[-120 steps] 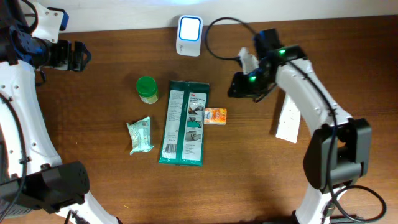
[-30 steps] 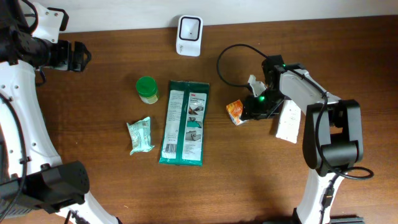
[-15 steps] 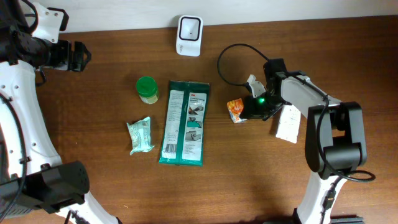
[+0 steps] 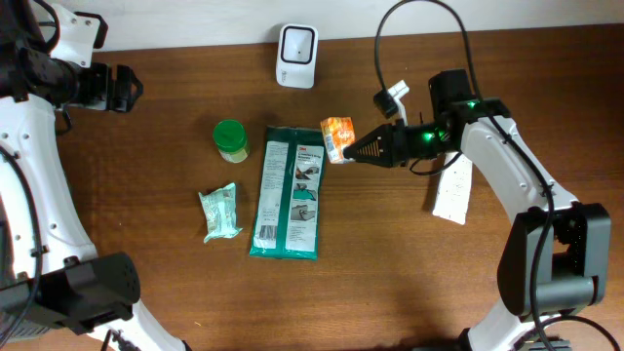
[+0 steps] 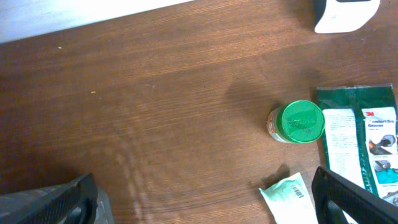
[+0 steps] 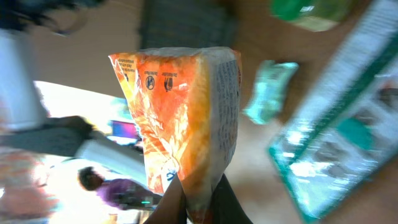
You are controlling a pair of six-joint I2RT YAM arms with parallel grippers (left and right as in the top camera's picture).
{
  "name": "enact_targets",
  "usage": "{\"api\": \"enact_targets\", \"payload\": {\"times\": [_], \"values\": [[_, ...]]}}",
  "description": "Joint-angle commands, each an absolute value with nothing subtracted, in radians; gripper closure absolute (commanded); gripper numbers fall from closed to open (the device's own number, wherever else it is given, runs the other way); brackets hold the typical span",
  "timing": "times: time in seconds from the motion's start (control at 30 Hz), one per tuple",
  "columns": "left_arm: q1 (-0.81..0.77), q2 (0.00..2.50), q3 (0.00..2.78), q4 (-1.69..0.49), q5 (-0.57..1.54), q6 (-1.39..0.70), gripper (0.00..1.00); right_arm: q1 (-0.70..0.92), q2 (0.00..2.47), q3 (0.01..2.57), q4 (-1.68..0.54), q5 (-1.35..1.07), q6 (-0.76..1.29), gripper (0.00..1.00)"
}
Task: Scan the item barcode
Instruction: 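Lift the orange packet to the white scanner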
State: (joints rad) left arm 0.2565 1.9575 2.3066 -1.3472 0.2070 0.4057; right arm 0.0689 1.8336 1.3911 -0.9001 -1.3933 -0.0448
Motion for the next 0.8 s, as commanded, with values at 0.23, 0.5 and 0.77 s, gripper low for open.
{"api": "enact_targets", "payload": {"times": [0.23,0.5,0.77], "values": [[0.258,1.966,2.304,-1.348,0.221,0.424,0.01,0.072,1.808,1.411,-0.913,-1.552,0.141,0.96],[0.258,1.966,2.304,-1.348,0.221,0.424,0.01,0.137,1.809,1.415,-0.921,-0.993,0.179,0.96],[0.258,1.966,2.304,-1.348,0.221,0.424,0.01,0.349,1.948,2.113,-1.094,0.085,0.193,0.96]]}}
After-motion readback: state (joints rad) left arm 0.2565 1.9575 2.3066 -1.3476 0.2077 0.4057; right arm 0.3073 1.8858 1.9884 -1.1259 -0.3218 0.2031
